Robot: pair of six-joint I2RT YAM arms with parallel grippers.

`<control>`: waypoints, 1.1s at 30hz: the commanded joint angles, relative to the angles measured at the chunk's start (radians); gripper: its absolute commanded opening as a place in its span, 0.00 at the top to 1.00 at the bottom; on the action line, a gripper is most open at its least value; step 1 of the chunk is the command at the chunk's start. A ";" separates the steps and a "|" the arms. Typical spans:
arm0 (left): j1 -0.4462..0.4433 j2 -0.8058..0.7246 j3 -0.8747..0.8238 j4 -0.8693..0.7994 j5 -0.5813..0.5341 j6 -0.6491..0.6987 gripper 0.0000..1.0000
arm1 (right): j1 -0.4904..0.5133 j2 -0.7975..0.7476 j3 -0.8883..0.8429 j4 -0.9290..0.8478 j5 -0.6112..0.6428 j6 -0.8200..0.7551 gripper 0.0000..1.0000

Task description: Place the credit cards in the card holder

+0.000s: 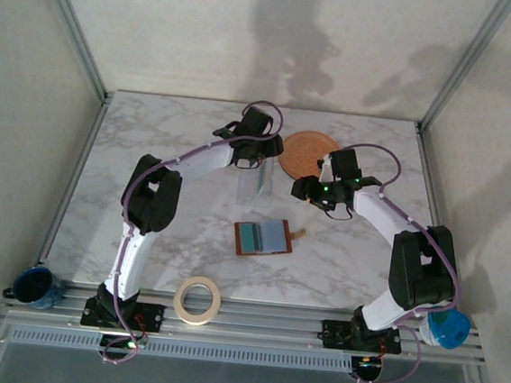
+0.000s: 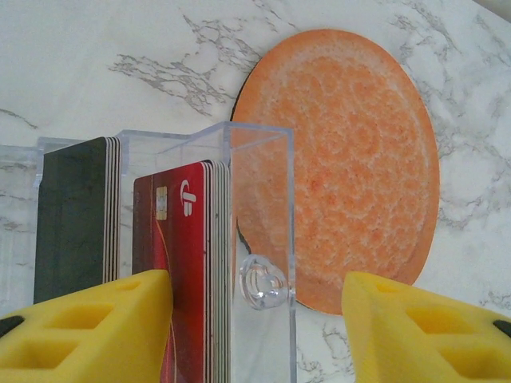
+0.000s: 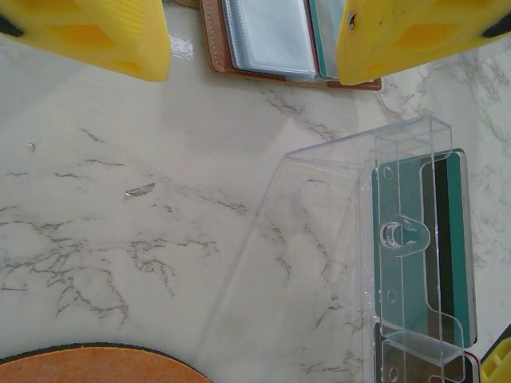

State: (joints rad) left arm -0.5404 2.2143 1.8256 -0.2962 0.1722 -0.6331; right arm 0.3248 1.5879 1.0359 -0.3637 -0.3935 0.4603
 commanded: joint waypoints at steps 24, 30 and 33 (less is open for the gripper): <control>-0.007 -0.039 0.015 0.018 0.033 -0.011 0.60 | -0.006 0.007 0.026 -0.029 0.000 -0.018 0.42; -0.007 -0.050 0.011 0.016 0.027 -0.008 0.62 | -0.006 0.010 0.027 -0.029 -0.002 -0.019 0.42; -0.007 -0.052 0.011 0.016 0.026 -0.008 0.62 | -0.005 0.012 0.029 -0.029 -0.004 -0.018 0.42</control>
State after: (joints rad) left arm -0.5407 2.2150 1.8256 -0.2955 0.1909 -0.6395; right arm 0.3248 1.5879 1.0359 -0.3641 -0.3935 0.4564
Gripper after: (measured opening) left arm 0.379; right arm 0.578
